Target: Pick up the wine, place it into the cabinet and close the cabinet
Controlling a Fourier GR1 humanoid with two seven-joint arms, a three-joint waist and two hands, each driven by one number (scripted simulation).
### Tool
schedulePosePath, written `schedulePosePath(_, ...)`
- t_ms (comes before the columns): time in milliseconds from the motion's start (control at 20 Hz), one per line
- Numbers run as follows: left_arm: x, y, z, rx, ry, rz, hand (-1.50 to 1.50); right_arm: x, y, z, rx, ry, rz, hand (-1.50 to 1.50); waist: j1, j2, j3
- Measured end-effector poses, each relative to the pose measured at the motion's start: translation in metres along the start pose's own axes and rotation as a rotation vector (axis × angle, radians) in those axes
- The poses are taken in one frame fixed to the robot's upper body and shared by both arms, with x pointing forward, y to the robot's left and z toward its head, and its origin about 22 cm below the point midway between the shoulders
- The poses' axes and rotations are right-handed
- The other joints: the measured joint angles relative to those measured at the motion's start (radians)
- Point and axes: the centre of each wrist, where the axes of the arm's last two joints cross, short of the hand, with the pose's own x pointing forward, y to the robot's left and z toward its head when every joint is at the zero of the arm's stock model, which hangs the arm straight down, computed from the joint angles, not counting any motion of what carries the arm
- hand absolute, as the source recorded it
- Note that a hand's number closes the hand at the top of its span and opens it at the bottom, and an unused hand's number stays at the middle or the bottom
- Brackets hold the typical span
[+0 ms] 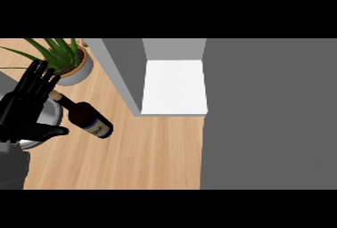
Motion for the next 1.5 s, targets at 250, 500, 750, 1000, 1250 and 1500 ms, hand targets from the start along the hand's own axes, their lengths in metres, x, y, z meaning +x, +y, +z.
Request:
schedulePosePath(250, -0.019, 0.011, 0.003, 0.011, 0.015, -0.010, -1.50, -0.001, 0.002, 0.001, 0.003, 0.002, -0.007, -1.50, 0.000, 0.000, 0.000)
schedulePosePath(500, -0.041, 0.020, 0.003, 0.002, 0.036, -0.029, -1.50, 0.001, 0.002, -0.002, 0.011, 0.005, -0.006, -1.50, -0.001, 0.000, 0.000)
schedulePosePath(750, -0.062, 0.025, 0.005, 0.004, 0.050, -0.034, -1.50, 0.005, 0.000, -0.006, 0.008, 0.008, 0.003, -1.50, -0.001, 0.000, 0.000)
schedulePosePath(1000, -0.083, 0.035, 0.008, -0.002, 0.072, -0.023, -1.50, 0.005, -0.004, -0.005, 0.002, 0.013, 0.016, -1.50, -0.002, 0.000, 0.000)
schedulePosePath(1250, -0.098, 0.034, 0.002, -0.009, 0.100, -0.010, -1.50, 0.002, 0.001, -0.004, 0.006, 0.009, 0.002, -1.50, -0.003, 0.001, 0.000)
schedulePosePath(1500, -0.120, 0.032, 0.005, -0.020, 0.115, -0.003, -1.50, 0.004, 0.002, -0.003, 0.005, 0.007, -0.002, -1.50, -0.004, 0.001, -0.001)
